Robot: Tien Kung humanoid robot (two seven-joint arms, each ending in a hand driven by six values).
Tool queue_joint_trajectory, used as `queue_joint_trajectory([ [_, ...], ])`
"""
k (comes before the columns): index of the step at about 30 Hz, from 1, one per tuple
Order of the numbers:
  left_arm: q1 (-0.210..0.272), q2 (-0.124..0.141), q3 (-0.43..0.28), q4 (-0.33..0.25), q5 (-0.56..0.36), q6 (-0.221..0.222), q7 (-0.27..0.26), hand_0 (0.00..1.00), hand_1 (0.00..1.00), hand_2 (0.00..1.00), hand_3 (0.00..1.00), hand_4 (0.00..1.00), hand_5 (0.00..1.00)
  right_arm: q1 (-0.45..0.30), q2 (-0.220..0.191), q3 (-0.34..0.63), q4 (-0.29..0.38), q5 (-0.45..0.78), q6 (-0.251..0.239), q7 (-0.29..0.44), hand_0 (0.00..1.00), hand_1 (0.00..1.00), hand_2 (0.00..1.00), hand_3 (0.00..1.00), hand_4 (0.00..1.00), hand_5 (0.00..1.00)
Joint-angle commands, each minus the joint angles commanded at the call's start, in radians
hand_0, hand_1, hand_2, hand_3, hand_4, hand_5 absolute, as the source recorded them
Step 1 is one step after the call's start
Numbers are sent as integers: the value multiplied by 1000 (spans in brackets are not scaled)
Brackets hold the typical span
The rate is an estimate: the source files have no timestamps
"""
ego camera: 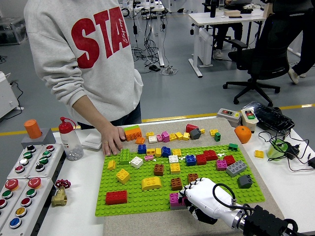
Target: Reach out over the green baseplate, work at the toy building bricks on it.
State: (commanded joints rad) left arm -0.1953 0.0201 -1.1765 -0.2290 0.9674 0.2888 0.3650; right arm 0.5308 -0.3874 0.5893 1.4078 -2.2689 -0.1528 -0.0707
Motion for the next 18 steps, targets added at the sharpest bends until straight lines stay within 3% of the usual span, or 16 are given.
queue_joint_trajectory([
  [18,1,0,-2,0,3,0,1,626,595,605,399,336,980,2,-4,6,25,0,-4,-1,541,621,630,593,140,146],
])
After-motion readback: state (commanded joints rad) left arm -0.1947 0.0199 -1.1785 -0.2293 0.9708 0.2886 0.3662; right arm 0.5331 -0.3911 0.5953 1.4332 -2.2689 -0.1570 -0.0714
